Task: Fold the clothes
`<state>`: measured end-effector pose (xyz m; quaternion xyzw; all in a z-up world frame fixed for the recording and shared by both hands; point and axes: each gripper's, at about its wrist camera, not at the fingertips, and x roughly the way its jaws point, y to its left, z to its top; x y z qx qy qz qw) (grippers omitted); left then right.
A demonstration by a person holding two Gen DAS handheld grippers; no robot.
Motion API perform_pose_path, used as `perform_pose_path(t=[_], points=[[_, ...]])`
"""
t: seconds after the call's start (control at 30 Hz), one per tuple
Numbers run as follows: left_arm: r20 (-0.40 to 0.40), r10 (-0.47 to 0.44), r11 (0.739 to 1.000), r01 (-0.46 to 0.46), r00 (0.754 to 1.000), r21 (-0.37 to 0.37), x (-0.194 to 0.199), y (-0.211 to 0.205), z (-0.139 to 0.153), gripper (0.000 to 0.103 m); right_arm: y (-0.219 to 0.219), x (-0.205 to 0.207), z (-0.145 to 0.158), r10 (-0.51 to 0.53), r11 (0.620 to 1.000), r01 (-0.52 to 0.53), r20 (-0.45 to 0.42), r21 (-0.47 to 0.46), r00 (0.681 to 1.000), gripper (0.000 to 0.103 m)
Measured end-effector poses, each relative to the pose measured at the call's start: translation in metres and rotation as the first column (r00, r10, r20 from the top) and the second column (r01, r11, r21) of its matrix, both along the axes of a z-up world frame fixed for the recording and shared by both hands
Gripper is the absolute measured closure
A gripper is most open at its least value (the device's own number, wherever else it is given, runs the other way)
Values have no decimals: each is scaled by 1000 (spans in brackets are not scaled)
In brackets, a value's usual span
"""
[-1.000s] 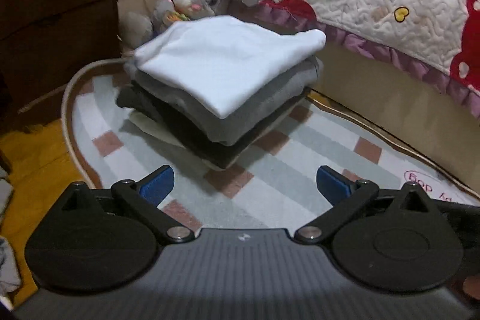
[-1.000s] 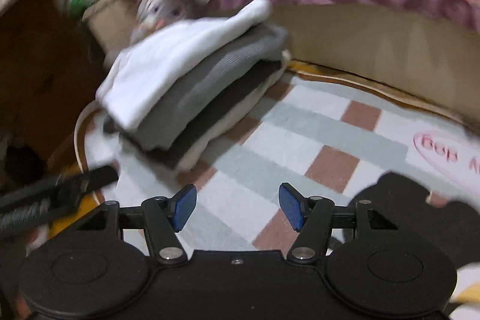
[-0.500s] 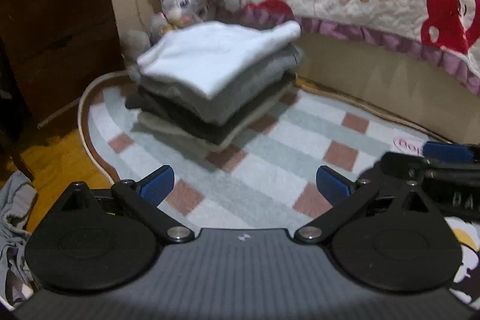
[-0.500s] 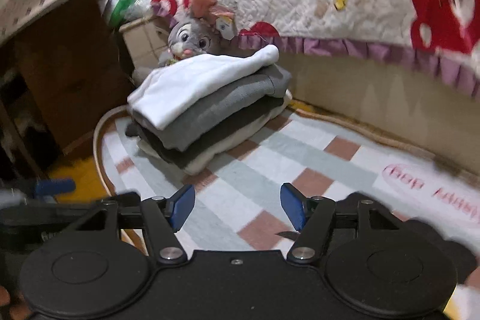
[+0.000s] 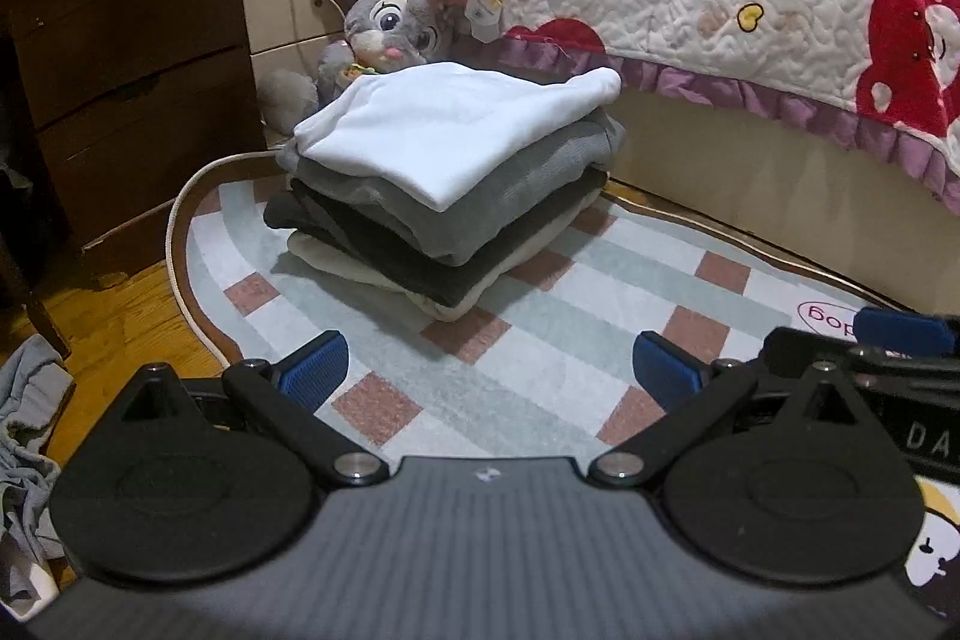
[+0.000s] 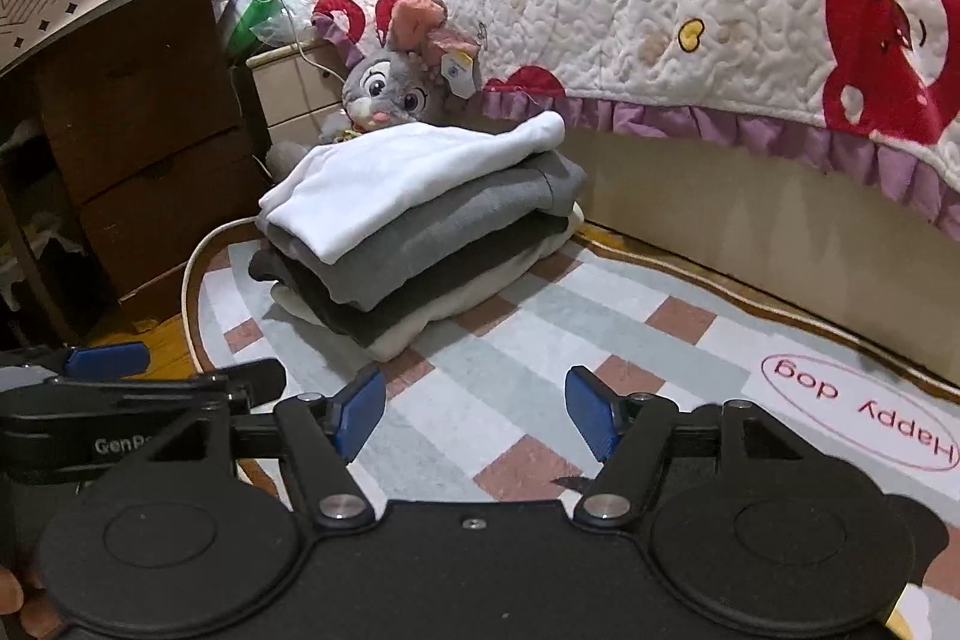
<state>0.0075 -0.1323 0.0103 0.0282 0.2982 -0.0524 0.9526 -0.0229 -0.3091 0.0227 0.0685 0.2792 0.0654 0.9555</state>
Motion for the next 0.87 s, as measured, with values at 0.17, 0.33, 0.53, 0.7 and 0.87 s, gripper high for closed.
perform_pose_path(t=[0.17, 0.33, 0.53, 0.7, 0.87], points=[[-10, 7, 1000, -7, 1000, 2, 1, 0, -1, 0, 2, 0, -4, -6, 1000, 6, -6, -2, 1000, 31], [-19, 7, 1000, -7, 1000, 12, 2, 0, -3, 0, 2, -1, -5, -10, 1000, 10, -8, -6, 1000, 31], [-19, 8, 999, -8, 1000, 36, 1, -5, -5, 0, 2, -1, -8, -13, 1000, 13, -9, -1, 1000, 31], [-32, 3, 999, -1, 999, 41, 4, -3, -8, 0, 1, -1, -10, -14, 1000, 14, -11, 2, 1000, 31], [-34, -1, 999, 2, 999, 52, 2, -5, -9, 0, 0, -2, -9, -17, 1000, 17, -2, 3, 1000, 31]])
